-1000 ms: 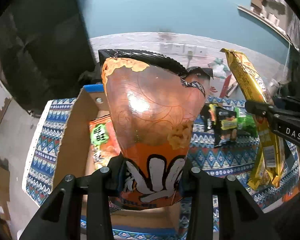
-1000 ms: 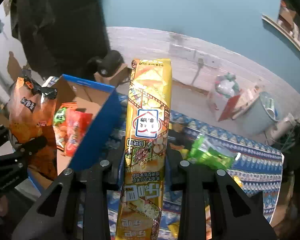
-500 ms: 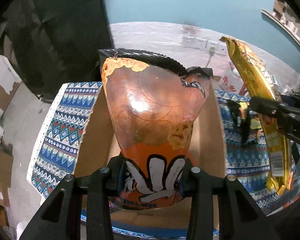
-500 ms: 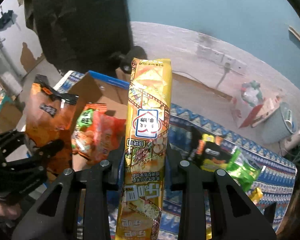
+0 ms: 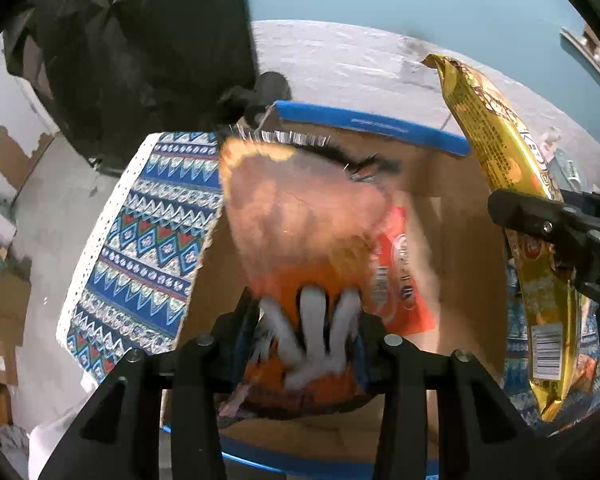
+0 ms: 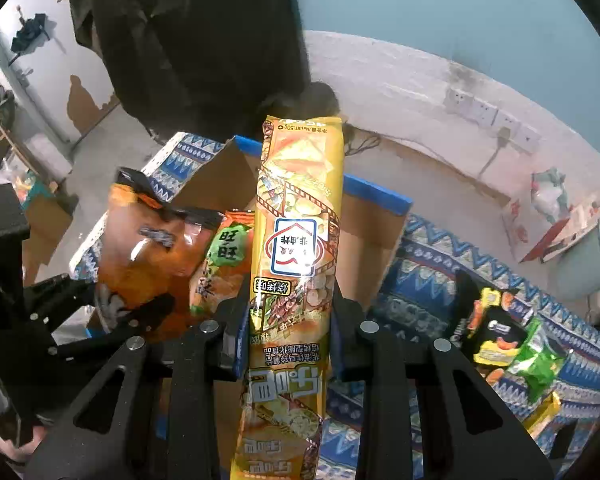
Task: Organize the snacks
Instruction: 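Lower both held snacks into the cardboard box and open both tools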
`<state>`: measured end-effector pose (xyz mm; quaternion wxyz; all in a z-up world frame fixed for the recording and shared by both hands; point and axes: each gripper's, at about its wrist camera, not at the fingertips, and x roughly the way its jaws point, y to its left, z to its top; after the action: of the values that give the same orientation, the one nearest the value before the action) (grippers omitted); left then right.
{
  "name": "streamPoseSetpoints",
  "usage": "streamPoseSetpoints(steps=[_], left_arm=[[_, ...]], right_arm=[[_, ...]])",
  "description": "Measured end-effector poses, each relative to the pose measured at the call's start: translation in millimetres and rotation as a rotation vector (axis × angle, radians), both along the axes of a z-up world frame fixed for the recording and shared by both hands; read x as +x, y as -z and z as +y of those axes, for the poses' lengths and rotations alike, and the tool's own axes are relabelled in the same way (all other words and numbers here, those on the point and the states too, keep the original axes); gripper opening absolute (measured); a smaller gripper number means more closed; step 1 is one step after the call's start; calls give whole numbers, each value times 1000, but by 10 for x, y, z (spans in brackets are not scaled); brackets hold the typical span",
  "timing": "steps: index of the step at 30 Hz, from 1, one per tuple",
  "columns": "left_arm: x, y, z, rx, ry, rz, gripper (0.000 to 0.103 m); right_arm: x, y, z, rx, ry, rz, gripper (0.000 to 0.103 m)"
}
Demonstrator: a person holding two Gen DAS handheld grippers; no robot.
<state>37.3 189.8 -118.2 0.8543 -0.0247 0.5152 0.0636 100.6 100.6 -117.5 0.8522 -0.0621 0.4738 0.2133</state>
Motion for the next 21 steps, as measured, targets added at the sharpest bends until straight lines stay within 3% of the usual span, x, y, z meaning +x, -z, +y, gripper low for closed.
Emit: streamPoseSetpoints(steps=[3, 5, 6, 14, 21], left_arm=[[-8, -11, 30, 17, -11, -1, 48], [-26, -49, 41, 29, -16, -12, 61], [-37, -75, 48, 36, -19, -22, 62], [-56, -146, 150, 35, -34, -34, 63], [-46, -136, 162, 11, -46, -26, 63]], right_arm=[[50, 85, 58, 15, 3, 27, 29], [74, 128, 93, 30, 1, 45, 29], [85, 156, 118, 38, -1, 57, 29], [138, 326, 301, 51, -9, 100, 30], [156, 393, 291, 72, -3, 127, 39]])
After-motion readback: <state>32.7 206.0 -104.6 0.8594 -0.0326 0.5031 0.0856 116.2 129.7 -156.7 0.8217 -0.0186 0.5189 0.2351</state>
